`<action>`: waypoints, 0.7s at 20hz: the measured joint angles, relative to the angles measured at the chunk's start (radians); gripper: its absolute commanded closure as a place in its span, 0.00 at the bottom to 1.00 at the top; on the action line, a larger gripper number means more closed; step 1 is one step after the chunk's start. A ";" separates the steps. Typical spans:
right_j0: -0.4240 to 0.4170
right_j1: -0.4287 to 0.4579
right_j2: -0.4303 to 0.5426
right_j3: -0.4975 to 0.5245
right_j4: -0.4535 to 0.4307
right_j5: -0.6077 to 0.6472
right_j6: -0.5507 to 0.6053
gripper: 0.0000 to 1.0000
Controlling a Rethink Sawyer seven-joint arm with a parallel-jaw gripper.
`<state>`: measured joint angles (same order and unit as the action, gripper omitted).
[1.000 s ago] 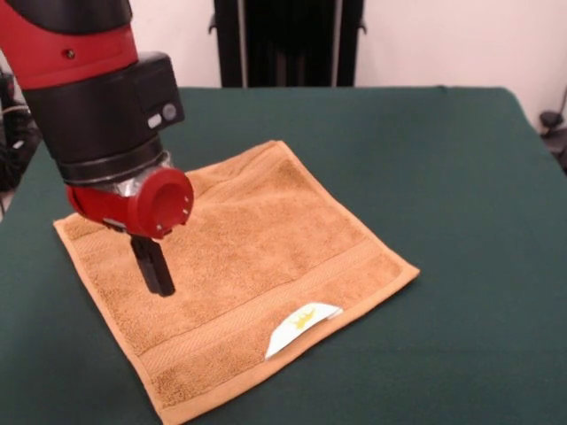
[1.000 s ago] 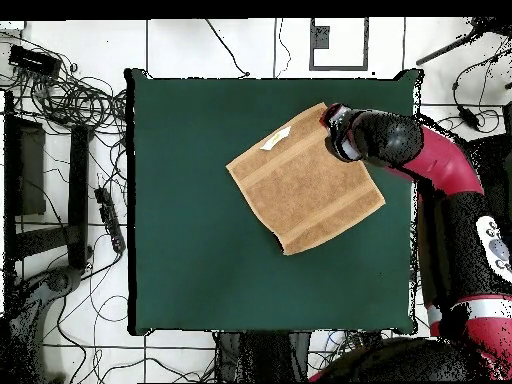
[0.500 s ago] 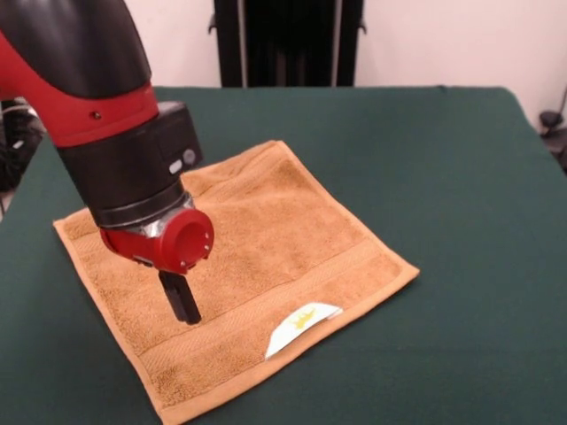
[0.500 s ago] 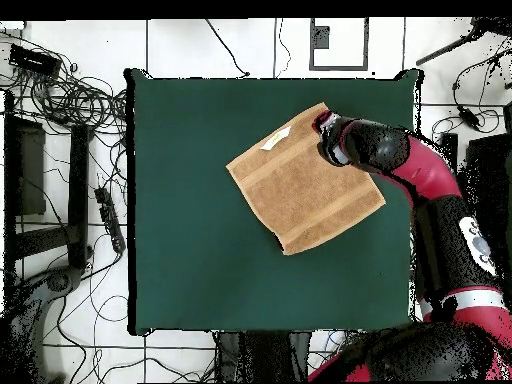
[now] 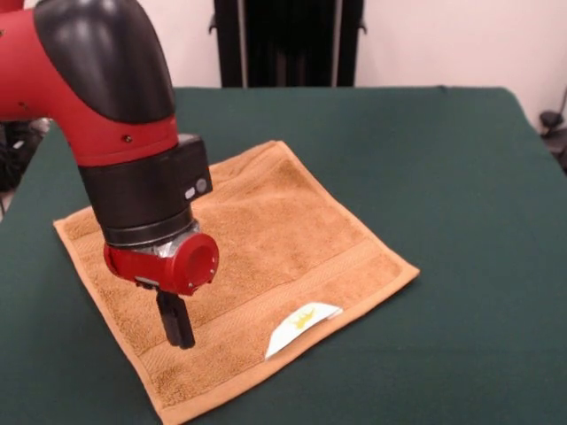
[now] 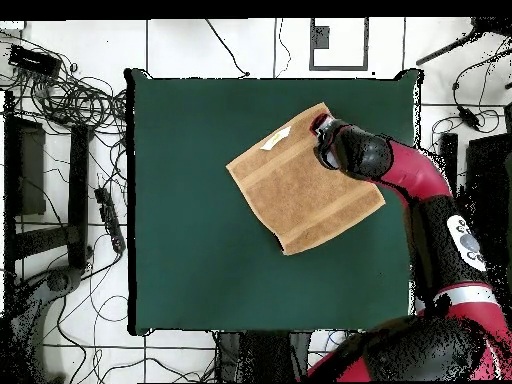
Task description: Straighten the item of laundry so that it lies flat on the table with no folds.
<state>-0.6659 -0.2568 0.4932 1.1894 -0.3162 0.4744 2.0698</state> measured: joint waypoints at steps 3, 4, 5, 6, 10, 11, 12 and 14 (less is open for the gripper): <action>0.000 0.021 0.000 -0.003 -0.026 -0.014 0.000 1.00; 0.000 0.039 0.000 -0.009 -0.041 -0.017 0.000 1.00; -0.001 0.048 0.004 -0.017 -0.046 -0.019 0.000 1.00; -0.001 0.048 0.006 -0.020 -0.047 -0.019 0.000 1.00; -0.004 0.063 0.026 -0.050 -0.055 -0.018 0.000 1.00; -0.008 0.074 0.040 -0.065 -0.057 -0.018 0.000 1.00; -0.010 0.079 0.046 -0.072 -0.057 -0.018 0.000 1.00; -0.012 0.090 0.059 -0.088 -0.057 -0.018 0.000 1.00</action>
<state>-0.6782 -0.1666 0.5527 1.1010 -0.3736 0.4568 2.0698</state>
